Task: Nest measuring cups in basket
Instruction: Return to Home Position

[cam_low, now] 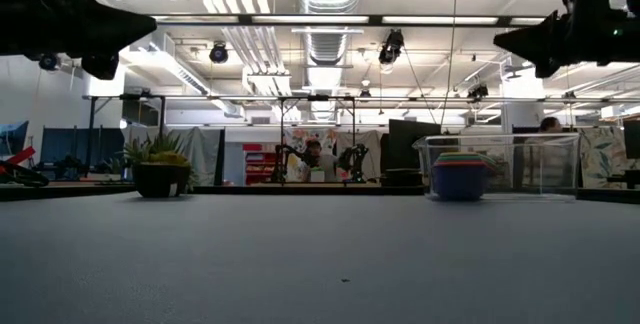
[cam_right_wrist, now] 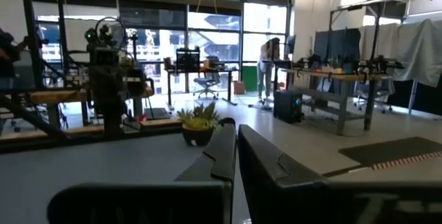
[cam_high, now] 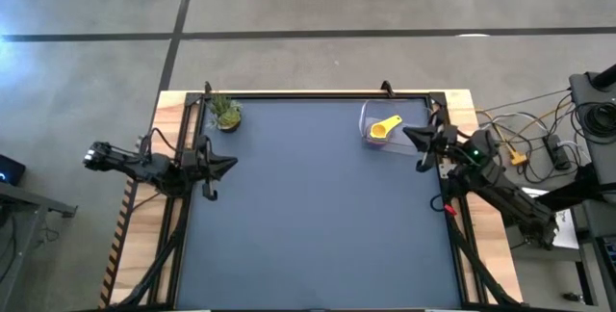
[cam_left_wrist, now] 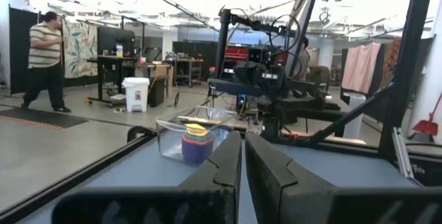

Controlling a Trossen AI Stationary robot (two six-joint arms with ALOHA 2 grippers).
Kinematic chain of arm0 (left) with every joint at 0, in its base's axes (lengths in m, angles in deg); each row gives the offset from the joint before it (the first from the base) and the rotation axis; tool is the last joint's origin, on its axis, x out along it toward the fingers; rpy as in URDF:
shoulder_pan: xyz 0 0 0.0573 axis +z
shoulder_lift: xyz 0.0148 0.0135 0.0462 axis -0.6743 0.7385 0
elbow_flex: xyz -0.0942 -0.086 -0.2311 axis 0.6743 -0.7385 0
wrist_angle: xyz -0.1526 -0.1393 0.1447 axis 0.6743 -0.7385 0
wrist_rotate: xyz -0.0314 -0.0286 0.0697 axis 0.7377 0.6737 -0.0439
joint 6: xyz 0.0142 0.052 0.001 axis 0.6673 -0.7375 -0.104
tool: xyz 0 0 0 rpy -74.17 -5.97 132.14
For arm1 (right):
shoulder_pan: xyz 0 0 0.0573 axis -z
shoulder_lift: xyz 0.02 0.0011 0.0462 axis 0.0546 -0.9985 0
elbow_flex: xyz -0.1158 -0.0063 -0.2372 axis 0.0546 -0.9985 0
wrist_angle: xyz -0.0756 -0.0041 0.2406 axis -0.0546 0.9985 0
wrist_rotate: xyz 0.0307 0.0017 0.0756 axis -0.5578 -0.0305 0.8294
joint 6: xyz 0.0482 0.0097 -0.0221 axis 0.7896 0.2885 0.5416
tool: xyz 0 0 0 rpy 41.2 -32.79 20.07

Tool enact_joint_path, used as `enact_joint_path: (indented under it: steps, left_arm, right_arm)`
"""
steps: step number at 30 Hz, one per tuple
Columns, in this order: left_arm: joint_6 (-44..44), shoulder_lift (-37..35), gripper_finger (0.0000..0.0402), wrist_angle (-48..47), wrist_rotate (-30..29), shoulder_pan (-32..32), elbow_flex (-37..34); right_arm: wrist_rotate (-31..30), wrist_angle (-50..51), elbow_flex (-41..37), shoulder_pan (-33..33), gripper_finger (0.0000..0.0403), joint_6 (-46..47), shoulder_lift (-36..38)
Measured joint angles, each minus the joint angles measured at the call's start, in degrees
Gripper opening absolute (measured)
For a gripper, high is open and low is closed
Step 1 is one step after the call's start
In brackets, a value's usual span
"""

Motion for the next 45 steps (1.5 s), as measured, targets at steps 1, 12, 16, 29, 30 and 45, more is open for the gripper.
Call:
enact_joint_path:
  steps: [1, 12, 16, 29, 30, 45]
  left_arm:
    - [0.0, 0.0, 0.0004, 0.1, 0.0, 0.0, 0.0]
    - [-0.1, 0.0, 0.0004, -1.7, 0.0, 0.0, 0.0]
    - [-0.2, 0.0, 0.0004, -2.4, 0.0, 0.0, 0.0]
    - [0.1, 0.2, 0.0004, -2.6, -0.2, 0.0, 0.0]
    - [0.4, 0.2, 0.0004, -2.6, -0.4, 0.0, 0.0]
    - [0.7, 0.4, 0.0004, -2.7, -0.4, 0.0, 0.0]
  right_arm:
    - [0.0, -0.5, -0.7, 0.0, 0.0009, -0.3, 0.0]
    - [0.0, -4.2, -4.5, 0.0, 0.0009, -0.3, 0.0]
    - [0.0, -2.8, -4.6, 0.0, 0.0009, -0.8, 0.0]
    - [-1.9, 1.6, -4.7, 0.0, 0.0009, -1.3, 0.0]
    - [-3.0, 2.4, -4.7, 0.0, 0.0009, -1.7, 0.0]
    - [-8.3, 3.8, -4.6, 0.0, 0.0009, -5.3, -1.4]
